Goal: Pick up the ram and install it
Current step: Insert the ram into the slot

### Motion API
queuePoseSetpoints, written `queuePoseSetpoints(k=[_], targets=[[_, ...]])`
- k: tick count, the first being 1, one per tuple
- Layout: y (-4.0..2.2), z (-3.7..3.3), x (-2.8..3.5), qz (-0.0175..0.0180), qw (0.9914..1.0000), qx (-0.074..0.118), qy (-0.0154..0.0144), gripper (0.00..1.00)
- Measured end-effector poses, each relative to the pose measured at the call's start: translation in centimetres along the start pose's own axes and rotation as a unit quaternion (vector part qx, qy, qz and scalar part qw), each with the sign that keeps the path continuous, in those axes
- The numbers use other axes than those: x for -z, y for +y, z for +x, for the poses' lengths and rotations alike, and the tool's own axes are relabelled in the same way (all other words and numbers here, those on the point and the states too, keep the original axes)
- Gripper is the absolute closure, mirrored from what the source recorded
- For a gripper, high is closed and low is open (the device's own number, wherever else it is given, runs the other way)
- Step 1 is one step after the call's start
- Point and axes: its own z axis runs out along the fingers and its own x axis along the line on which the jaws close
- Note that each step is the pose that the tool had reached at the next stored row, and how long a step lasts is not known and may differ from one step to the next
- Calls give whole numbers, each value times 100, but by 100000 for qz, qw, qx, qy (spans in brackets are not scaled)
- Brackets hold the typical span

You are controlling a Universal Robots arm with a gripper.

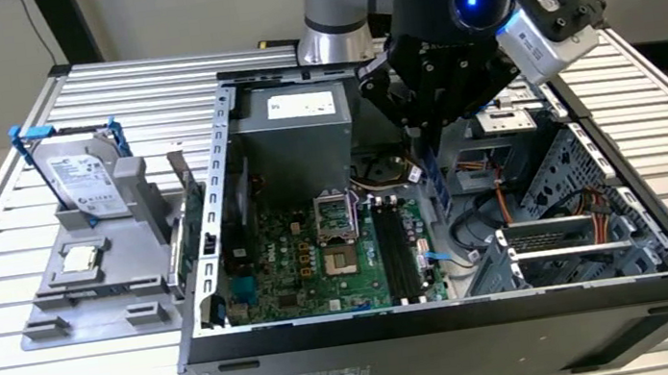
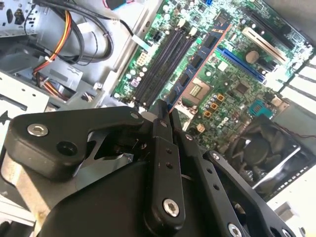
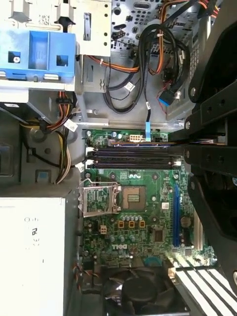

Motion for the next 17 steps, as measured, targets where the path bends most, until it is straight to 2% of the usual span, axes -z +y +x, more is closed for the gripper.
queuePoseSetpoints(k=[5, 17], targets=[[2, -29, -61, 78, 99977, -2136, 57, 100], [3, -31, -69, 75, 99976, -2171, 4, 100]])
